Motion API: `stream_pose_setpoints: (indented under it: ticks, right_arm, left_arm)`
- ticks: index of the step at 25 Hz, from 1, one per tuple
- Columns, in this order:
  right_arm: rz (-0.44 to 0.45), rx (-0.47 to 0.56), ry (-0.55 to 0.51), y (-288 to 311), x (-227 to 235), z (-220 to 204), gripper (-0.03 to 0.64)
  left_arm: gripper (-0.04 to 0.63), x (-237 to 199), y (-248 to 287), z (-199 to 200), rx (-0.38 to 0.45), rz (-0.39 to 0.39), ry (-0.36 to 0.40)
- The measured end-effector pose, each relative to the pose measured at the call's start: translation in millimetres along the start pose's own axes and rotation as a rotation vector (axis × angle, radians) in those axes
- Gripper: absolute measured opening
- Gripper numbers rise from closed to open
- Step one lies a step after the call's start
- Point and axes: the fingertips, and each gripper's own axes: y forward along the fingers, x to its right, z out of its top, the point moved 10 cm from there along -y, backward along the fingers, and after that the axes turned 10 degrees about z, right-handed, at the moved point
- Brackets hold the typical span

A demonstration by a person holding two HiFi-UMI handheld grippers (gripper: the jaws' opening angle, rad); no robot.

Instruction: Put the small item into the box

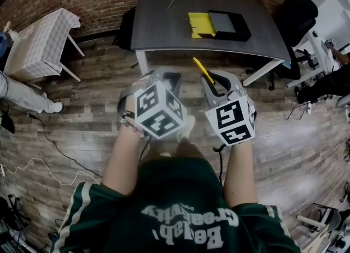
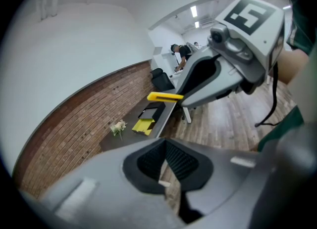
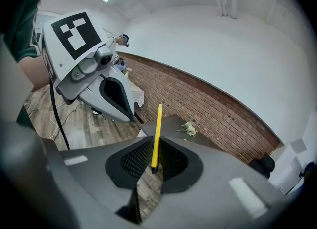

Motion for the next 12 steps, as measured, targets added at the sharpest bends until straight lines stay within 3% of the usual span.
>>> stream_pose_setpoints:
  ticks: [12]
  right_arm:
    - [0.02, 0.009, 0.012, 35.7, 55.4, 0.7, 0.049]
  left_arm:
    - [0.003, -32.2, 48.0, 11.5, -0.031, 0.01, -0.009]
